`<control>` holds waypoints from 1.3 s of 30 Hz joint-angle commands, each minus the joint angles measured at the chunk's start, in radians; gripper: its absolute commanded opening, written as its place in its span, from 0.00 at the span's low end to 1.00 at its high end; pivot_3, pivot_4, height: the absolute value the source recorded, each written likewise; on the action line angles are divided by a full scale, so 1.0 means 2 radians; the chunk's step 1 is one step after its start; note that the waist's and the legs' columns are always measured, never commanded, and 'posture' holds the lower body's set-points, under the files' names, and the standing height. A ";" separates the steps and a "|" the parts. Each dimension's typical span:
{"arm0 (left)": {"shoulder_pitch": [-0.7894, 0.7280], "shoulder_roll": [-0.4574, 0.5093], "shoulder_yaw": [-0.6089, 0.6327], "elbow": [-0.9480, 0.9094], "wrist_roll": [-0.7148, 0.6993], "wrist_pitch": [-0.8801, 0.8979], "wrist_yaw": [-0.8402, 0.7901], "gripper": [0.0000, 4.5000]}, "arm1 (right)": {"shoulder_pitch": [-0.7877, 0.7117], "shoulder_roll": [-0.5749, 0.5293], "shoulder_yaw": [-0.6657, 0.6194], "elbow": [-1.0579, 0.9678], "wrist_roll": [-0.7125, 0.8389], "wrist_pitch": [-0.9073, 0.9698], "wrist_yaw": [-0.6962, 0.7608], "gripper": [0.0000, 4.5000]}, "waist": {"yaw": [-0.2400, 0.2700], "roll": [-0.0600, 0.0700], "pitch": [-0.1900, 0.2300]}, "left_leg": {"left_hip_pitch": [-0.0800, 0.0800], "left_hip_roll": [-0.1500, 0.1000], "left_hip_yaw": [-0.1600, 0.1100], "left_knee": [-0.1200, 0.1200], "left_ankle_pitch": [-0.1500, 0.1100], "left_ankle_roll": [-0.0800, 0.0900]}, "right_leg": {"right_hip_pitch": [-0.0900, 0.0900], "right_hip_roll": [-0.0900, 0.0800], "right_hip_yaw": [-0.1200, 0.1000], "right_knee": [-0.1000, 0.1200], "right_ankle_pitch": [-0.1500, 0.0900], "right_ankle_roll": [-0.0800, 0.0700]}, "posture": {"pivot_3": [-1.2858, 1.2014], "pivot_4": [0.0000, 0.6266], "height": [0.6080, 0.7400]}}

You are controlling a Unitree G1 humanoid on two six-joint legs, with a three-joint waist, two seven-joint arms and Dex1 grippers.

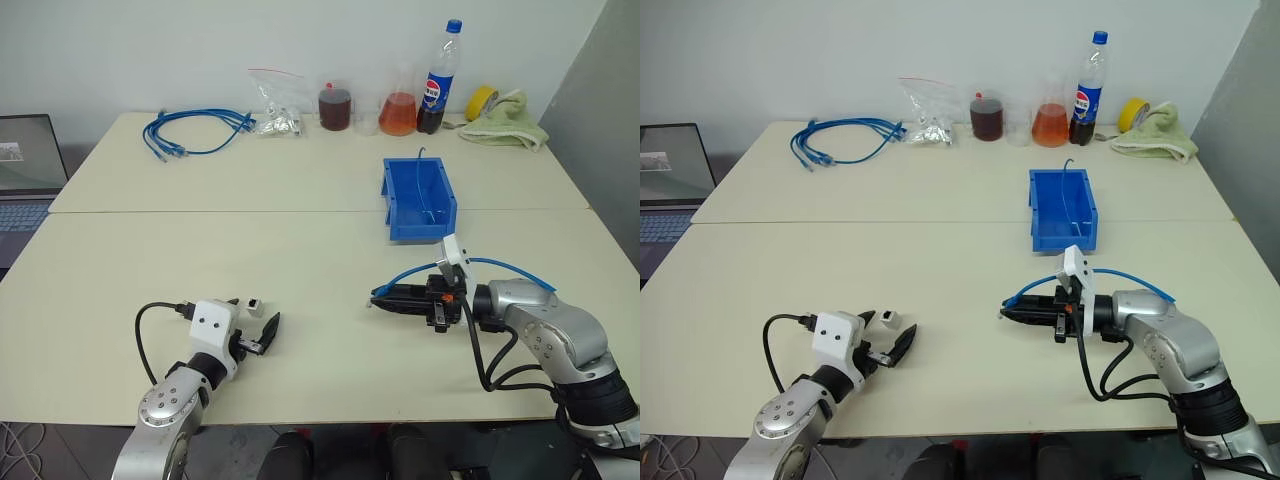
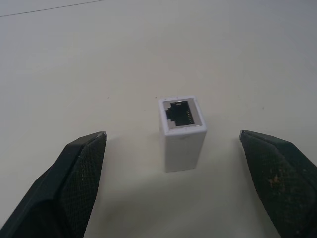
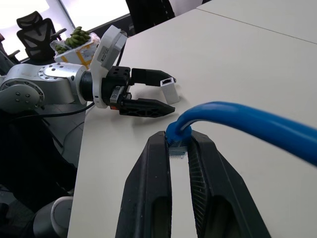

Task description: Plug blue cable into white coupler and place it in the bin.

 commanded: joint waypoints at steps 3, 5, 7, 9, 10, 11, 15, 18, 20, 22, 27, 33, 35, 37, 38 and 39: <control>-0.002 0.019 0.017 -0.009 -0.014 -0.003 -0.025 1.00 | 0.003 -0.006 -0.014 -0.022 0.005 -0.006 0.004 0.04 | 0.000 0.000 0.000 | 0.000 0.000 0.000 0.000 0.000 0.000 | 0.000 0.000 0.000 0.000 0.000 0.000 | 0.52 0.24 1.00; 0.000 0.029 0.022 -0.009 -0.018 -0.006 -0.037 1.00 | 0.004 -0.009 -0.014 -0.024 0.005 -0.005 0.005 0.04 | 0.000 0.000 0.000 | 0.000 0.000 0.000 0.000 0.000 0.000 | 0.000 0.000 0.000 0.000 0.000 0.000 | 0.52 0.24 1.00; 0.003 0.040 0.029 -0.008 -0.021 -0.008 -0.049 1.00 | 0.005 -0.012 -0.012 -0.027 0.004 -0.004 0.007 0.04 | 0.000 0.000 0.000 | 0.000 0.000 0.000 0.000 0.000 0.000 | 0.000 0.000 0.000 0.000 0.000 0.000 | 0.52 0.24 1.00; 0.009 0.052 0.038 -0.008 -0.029 -0.009 -0.062 1.00 | 0.006 -0.017 -0.009 -0.029 0.001 -0.006 0.010 0.04 | 0.000 0.000 0.000 | 0.000 0.000 0.000 0.000 0.000 0.000 | 0.000 0.000 0.000 0.000 0.000 0.000 | 0.52 0.24 1.00; 0.012 0.059 0.041 -0.009 -0.031 -0.011 -0.072 1.00 | 0.007 -0.020 -0.009 -0.032 0.002 -0.005 0.011 0.04 | 0.000 0.000 0.000 | 0.000 0.000 0.000 0.000 0.000 0.000 | 0.000 0.000 0.000 0.000 0.000 0.000 | 0.52 0.24 1.00; 0.015 0.065 0.044 -0.010 -0.033 -0.014 -0.079 1.00 | 0.008 -0.022 -0.008 -0.034 0.002 -0.005 0.012 0.04 | 0.000 0.000 0.000 | 0.000 0.000 0.000 0.000 0.000 0.000 | 0.000 0.000 0.000 0.000 0.000 0.000 | 0.52 0.24 1.00; 0.013 0.092 0.053 -0.006 -0.048 -0.011 -0.116 1.00 | 0.007 -0.025 -0.007 -0.040 0.005 -0.001 0.014 0.04 | 0.000 0.000 0.000 | 0.000 0.000 0.000 0.000 0.000 0.000 | 0.000 0.000 0.000 0.000 0.000 0.000 | 0.52 0.24 1.00; 0.013 0.120 0.057 0.001 -0.058 -0.008 -0.152 1.00 | 0.005 -0.027 -0.007 -0.042 0.007 0.002 0.017 0.04 | 0.000 0.000 0.000 | 0.000 0.000 0.000 0.000 0.000 0.000 | 0.000 0.000 0.000 0.000 0.000 0.000 | 0.52 0.24 1.00; 0.002 0.139 0.064 0.015 -0.069 -0.004 -0.175 1.00 | 0.003 -0.027 -0.007 -0.042 0.007 0.003 0.018 0.04 | 0.000 0.000 0.000 | 0.000 0.000 0.000 0.000 0.000 0.000 | 0.000 0.000 0.000 0.000 0.000 0.000 | 0.52 0.24 1.00; -0.018 0.162 0.069 0.039 -0.075 -0.001 -0.198 1.00 | 0.001 -0.028 -0.006 -0.042 0.008 0.006 0.019 0.04 | 0.000 0.000 0.000 | 0.000 0.000 0.000 0.000 0.000 0.000 | 0.000 0.000 0.000 0.000 0.000 0.000 | 0.52 0.24 1.00; -0.066 0.221 0.072 0.104 -0.077 -0.002 -0.258 1.00 | 0.000 -0.029 -0.004 -0.051 0.012 0.015 0.018 0.04 | -0.001 0.000 0.000 | 0.000 0.000 0.000 0.000 0.000 0.000 | 0.000 0.001 -0.001 0.000 0.000 0.000 | 0.52 0.24 1.00; -0.090 0.270 0.056 0.136 -0.079 -0.003 -0.336 1.00 | 0.002 -0.032 -0.004 -0.068 0.020 0.032 0.015 0.04 | -0.002 0.000 0.000 | -0.001 0.000 0.000 -0.001 0.000 0.000 | -0.002 0.000 0.000 0.000 0.000 0.000 | 0.52 0.24 1.00; -0.098 0.279 0.053 0.143 -0.081 -0.007 -0.359 1.00 | 0.002 -0.033 -0.004 -0.072 0.021 0.036 0.016 0.04 | -0.002 0.000 0.000 | -0.001 0.000 0.000 -0.001 0.000 0.000 | -0.002 0.000 0.000 0.000 0.000 0.000 | 0.52 0.24 1.00; -0.109 0.282 0.049 0.152 -0.080 -0.011 -0.377 1.00 | 0.001 -0.033 -0.004 -0.074 0.023 0.040 0.016 0.04 | -0.002 0.000 0.000 | -0.001 0.000 0.000 -0.001 0.000 0.000 | -0.002 0.000 0.000 0.000 0.000 0.000 | 0.52 0.24 1.00; -0.120 0.282 0.045 0.160 -0.077 -0.019 -0.385 1.00 | -0.001 -0.033 -0.003 -0.074 0.024 0.041 0.017 0.04 | -0.002 0.000 0.000 | -0.001 0.000 0.000 -0.001 0.000 0.000 | -0.002 0.000 0.000 0.000 0.000 0.000 | 0.52 0.24 1.00; -0.132 0.282 0.040 0.169 -0.076 -0.024 -0.395 1.00 | -0.003 -0.032 -0.003 -0.075 0.025 0.043 0.017 0.04 | -0.002 0.000 0.000 | -0.001 0.000 0.000 -0.001 0.000 0.000 | -0.002 0.000 0.000 0.000 0.000 0.000 | 0.52 0.24 1.00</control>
